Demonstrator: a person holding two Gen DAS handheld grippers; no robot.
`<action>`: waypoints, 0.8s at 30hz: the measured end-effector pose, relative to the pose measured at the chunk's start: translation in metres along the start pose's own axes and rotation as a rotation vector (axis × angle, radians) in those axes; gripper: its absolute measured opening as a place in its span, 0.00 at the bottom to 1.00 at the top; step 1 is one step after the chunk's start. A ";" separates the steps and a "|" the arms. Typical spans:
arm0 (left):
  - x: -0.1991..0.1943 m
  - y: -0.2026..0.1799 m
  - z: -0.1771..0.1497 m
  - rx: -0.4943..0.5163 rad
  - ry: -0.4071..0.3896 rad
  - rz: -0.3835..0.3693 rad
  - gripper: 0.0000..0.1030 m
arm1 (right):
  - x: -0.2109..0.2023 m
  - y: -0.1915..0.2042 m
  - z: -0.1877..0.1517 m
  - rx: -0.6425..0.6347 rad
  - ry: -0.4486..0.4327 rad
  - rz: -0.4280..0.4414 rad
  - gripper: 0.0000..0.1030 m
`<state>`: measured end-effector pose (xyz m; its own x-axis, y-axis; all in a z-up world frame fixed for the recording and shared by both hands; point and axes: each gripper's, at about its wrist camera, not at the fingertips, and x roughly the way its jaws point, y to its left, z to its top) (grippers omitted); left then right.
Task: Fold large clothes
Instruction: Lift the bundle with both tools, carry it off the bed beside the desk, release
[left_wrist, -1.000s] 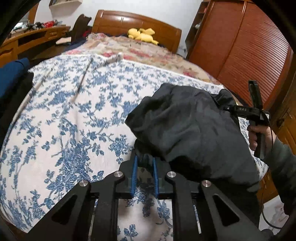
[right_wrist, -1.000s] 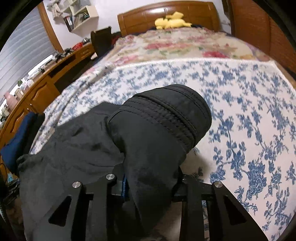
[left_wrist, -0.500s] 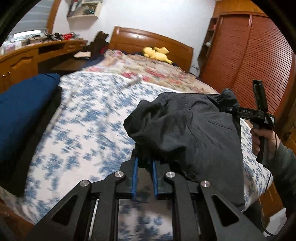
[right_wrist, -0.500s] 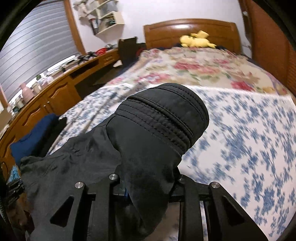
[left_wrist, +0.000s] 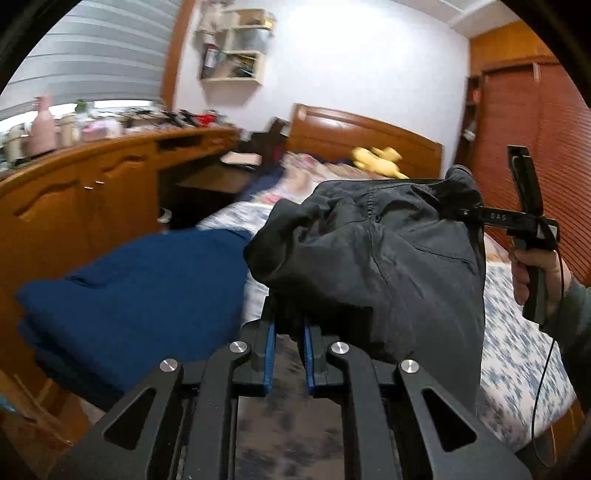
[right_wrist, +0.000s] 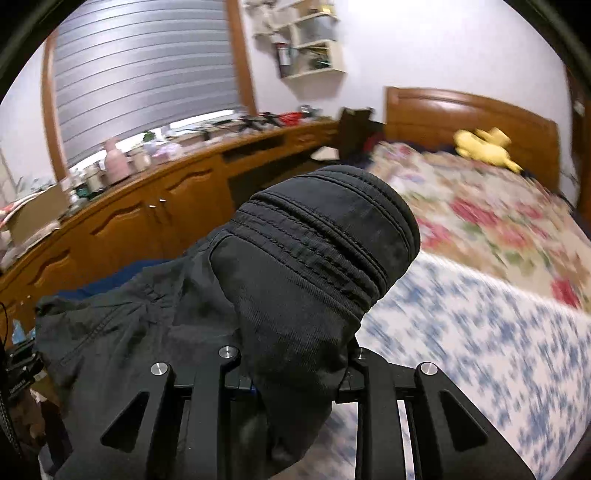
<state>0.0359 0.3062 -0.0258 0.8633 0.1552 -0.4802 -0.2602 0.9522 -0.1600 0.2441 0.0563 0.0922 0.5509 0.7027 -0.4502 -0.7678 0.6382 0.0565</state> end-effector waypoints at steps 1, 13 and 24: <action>-0.003 0.011 0.006 -0.005 -0.010 0.027 0.13 | 0.010 0.011 0.011 -0.018 -0.002 0.017 0.25; -0.035 0.142 0.047 -0.070 -0.045 0.389 0.13 | 0.124 0.132 0.093 -0.108 0.028 0.232 0.25; -0.008 0.185 0.019 -0.103 0.090 0.532 0.14 | 0.241 0.117 0.079 -0.080 0.293 0.248 0.39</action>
<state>-0.0108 0.4858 -0.0354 0.5618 0.5805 -0.5894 -0.6955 0.7172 0.0434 0.3127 0.3250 0.0604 0.2379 0.7057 -0.6673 -0.8952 0.4259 0.1314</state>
